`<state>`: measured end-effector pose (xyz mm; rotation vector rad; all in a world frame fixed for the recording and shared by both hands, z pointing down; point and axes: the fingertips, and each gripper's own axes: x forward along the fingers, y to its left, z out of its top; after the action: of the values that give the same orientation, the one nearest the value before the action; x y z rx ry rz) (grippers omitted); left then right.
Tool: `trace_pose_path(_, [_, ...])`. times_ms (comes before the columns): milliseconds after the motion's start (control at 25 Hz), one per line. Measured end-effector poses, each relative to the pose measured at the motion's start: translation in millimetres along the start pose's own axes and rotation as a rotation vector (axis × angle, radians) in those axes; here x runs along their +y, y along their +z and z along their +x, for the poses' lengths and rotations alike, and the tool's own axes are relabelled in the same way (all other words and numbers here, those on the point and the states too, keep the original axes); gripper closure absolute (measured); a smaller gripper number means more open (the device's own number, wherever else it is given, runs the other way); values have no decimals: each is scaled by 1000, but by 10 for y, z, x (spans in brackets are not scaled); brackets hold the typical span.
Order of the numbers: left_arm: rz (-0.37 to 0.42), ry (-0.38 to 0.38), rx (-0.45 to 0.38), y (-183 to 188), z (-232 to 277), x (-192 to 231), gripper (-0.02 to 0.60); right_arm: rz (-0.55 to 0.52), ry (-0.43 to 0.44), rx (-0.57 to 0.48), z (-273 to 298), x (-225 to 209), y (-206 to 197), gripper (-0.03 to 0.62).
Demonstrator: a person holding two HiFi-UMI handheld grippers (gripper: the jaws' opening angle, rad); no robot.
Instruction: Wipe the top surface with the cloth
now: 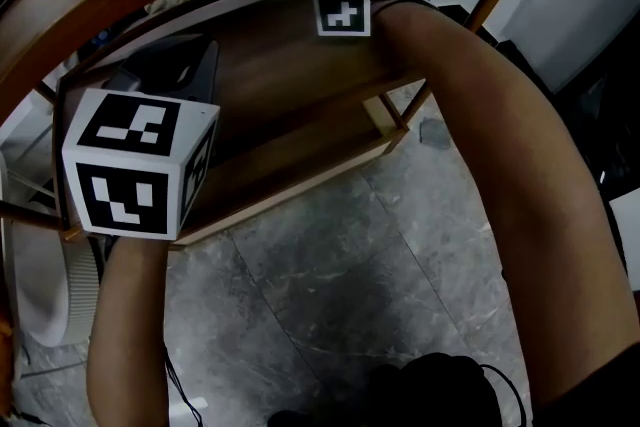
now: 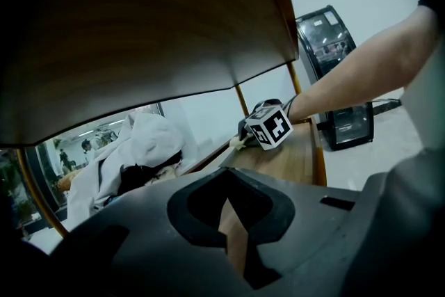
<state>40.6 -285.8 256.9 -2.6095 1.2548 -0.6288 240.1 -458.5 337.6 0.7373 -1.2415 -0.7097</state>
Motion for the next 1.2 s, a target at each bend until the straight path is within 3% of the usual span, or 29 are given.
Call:
trace_pose_path(280, [2, 5, -1, 19, -29, 29, 571, 76, 24, 107, 25, -29, -422, 528])
trace_pose_path(440, [7, 5, -4, 9, -82, 34, 571, 62, 20, 178, 4, -15, -594, 528])
trace_pose_path(880, [-1, 18, -8, -69, -252, 93, 571, 114, 14, 256, -54, 8, -854, 528])
trace_pose_path(1000, [-2, 18, -14, -69, -299, 90, 571, 120, -21, 231, -94, 19, -780, 528])
trace_pose_path(1200, [11, 31, -24, -27, -428, 138, 571, 95, -120, 82, -313, -64, -405, 528])
